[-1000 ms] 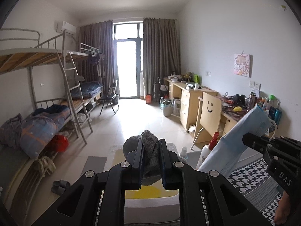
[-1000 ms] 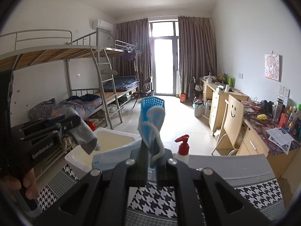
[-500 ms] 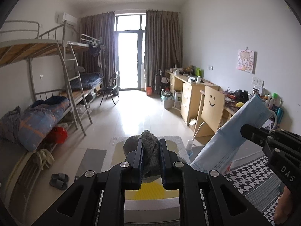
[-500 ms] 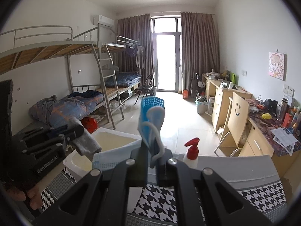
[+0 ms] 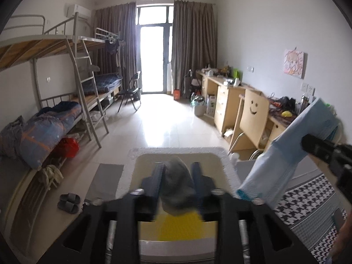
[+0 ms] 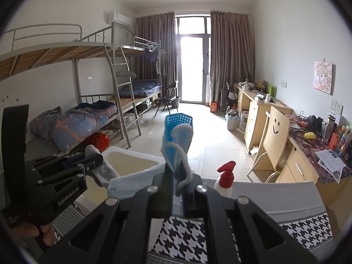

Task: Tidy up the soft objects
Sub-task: 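Open the left gripper, dropping the grey sock into the foam box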

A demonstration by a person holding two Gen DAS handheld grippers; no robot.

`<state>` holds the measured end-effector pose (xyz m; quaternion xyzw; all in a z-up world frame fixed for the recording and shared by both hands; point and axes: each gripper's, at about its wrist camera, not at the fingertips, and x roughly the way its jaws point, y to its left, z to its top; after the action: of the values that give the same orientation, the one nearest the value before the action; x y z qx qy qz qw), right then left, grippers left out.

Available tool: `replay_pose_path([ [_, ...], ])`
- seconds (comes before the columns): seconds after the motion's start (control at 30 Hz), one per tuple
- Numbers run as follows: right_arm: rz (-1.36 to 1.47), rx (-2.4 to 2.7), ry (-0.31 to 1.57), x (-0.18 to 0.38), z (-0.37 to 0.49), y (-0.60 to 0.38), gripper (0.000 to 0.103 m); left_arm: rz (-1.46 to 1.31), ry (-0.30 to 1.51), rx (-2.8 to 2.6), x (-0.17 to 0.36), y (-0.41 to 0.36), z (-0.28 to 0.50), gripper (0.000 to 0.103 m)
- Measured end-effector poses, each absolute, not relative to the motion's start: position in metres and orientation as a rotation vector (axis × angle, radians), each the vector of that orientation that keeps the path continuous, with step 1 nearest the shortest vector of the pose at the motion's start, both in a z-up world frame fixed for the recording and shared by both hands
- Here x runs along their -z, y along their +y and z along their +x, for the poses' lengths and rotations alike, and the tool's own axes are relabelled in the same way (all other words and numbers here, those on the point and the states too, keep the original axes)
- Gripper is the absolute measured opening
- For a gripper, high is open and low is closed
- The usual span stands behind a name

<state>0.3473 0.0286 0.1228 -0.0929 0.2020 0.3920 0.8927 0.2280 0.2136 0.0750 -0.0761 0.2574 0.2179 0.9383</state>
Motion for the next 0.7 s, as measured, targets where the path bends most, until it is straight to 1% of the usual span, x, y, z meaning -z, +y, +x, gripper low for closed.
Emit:
replay_pose_path([
  [0.03, -0.194, -0.812, 0.422, -0.122, 0.348, 0.029, 0.009, -0.159, 0.528, -0.45, -0.075, 0.215, 0.228, 0.063],
  [0.07, -0.194, -0.809, 0.425, -0.121, 0.349, 0.03, 0.009, -0.164, 0.525, -0.464, -0.074, 0.217, 0.226, 0.077],
  [0.1, -0.192, -0.807, 0.428, -0.121, 0.35, 0.03, 0.009, -0.166, 0.519, -0.478, -0.073, 0.218, 0.224, 0.081],
  [0.13, -0.191, -0.809, 0.43, -0.12, 0.352, 0.03, 0.009, -0.166, 0.514, -0.489, -0.074, 0.219, 0.222, 0.084],
  [0.2, -0.191, -0.809, 0.433, -0.12, 0.352, 0.032, 0.009, -0.17, 0.51, -0.502, -0.075, 0.221, 0.217, 0.085],
  [0.27, -0.193, -0.809, 0.432, -0.121, 0.352, 0.035, 0.009, -0.184, 0.5, -0.51, -0.077, 0.223, 0.212, 0.092],
  [0.37, -0.193, -0.814, 0.432, -0.121, 0.351, 0.038, 0.009, -0.193, 0.479, -0.533, -0.079, 0.224, 0.206, 0.099],
  [0.7, -0.202, -0.84, 0.446, -0.12, 0.346, 0.053, 0.008, -0.197, 0.469, -0.566, -0.081, 0.23, 0.194, 0.1],
])
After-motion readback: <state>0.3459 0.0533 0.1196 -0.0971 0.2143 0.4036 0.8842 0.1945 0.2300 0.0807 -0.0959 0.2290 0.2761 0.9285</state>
